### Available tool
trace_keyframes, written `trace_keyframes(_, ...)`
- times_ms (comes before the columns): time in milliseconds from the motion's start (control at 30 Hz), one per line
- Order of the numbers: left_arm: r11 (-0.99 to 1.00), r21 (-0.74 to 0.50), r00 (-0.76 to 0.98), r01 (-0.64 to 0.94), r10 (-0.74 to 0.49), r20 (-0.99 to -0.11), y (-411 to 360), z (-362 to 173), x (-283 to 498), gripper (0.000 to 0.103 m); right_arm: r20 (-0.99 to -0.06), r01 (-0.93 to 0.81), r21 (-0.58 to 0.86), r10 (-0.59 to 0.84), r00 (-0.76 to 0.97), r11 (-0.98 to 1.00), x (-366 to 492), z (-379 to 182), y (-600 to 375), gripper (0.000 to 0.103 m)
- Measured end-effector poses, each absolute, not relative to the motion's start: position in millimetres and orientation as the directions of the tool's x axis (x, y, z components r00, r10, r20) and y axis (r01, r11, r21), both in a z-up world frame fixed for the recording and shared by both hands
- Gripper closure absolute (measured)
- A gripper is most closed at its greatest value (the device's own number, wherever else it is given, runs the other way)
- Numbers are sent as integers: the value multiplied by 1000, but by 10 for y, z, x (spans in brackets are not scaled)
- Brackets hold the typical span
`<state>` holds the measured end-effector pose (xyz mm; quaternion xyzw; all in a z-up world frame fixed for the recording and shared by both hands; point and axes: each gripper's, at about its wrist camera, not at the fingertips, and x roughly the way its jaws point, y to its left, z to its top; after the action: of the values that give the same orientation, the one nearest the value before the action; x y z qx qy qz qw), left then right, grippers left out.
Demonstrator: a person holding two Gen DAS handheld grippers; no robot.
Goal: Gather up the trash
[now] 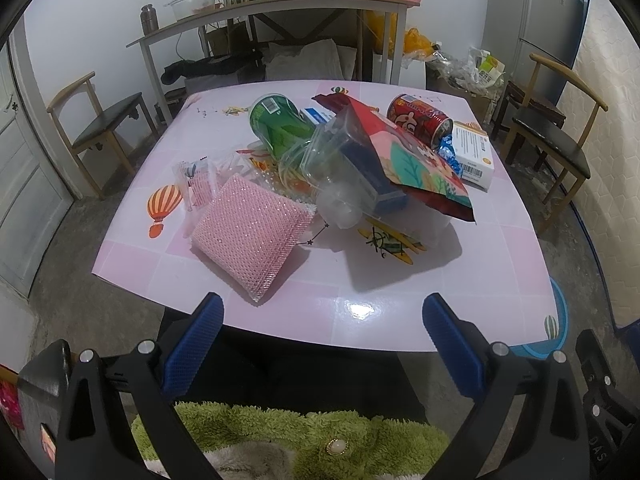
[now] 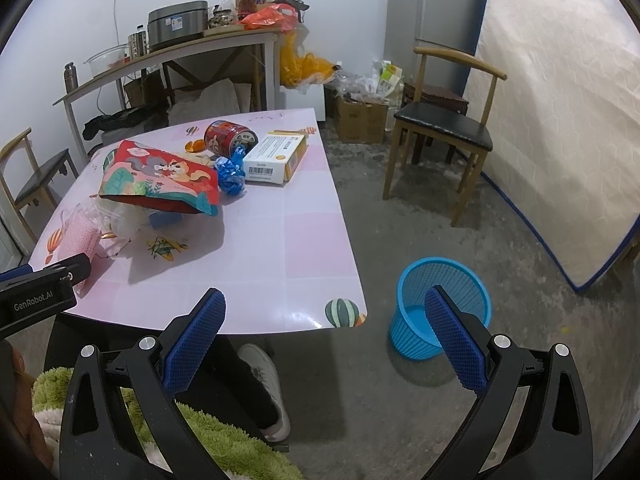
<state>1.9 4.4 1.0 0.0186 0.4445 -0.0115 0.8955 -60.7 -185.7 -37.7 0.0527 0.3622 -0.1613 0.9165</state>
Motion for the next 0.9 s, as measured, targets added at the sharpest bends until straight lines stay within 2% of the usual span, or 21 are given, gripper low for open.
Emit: trace_keyframes(900, 999, 29, 606, 31, 5, -795, 71, -4, 36, 6, -671, 323, -19, -252, 697, 946, -613, -385, -1852, 8)
